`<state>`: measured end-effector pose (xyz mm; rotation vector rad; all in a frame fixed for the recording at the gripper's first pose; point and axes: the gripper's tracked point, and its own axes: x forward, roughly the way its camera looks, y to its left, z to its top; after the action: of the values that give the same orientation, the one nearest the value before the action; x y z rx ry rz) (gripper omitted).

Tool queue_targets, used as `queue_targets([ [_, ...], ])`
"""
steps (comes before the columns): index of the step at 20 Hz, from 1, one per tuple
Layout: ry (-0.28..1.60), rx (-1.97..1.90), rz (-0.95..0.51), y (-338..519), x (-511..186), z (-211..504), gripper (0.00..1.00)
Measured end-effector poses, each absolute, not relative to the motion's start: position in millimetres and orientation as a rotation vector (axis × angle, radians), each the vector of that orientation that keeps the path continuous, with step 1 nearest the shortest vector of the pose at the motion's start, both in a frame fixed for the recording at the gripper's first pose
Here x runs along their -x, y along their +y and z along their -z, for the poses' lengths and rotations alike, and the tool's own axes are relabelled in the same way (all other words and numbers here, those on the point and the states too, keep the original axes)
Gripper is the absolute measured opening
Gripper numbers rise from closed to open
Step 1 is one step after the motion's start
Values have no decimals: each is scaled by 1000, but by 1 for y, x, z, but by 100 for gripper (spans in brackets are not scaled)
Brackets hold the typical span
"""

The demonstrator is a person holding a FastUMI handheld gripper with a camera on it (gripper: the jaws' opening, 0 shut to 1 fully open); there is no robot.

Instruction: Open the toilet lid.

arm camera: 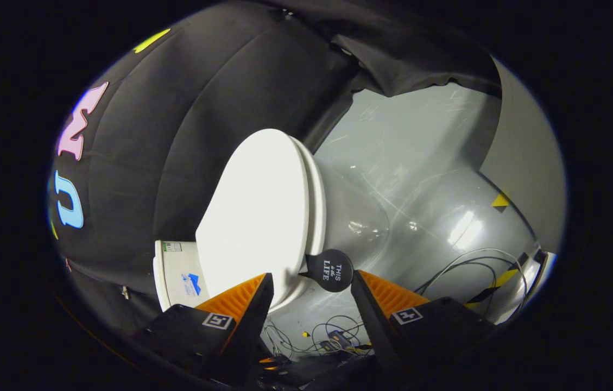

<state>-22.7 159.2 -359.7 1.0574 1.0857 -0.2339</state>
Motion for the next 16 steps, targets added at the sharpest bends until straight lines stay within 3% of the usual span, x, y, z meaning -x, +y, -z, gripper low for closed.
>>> queue_targets([
  [2,1098,-1088,234,157,22,362,86],
  [4,1106,-1129,258,151,26,369,76],
  [6,1082,-1248,279,151,24,371,50],
  [7,1067,-1282,270,151,24,371,45],
  [11,1129,-1166,237,152,32,377,45],
  [12,1109,-1189,289,153,22,390,46],
  [14,1114,-1242,309,150,27,403,6],
  [16,1098,-1278,291,148,28,392,7],
])
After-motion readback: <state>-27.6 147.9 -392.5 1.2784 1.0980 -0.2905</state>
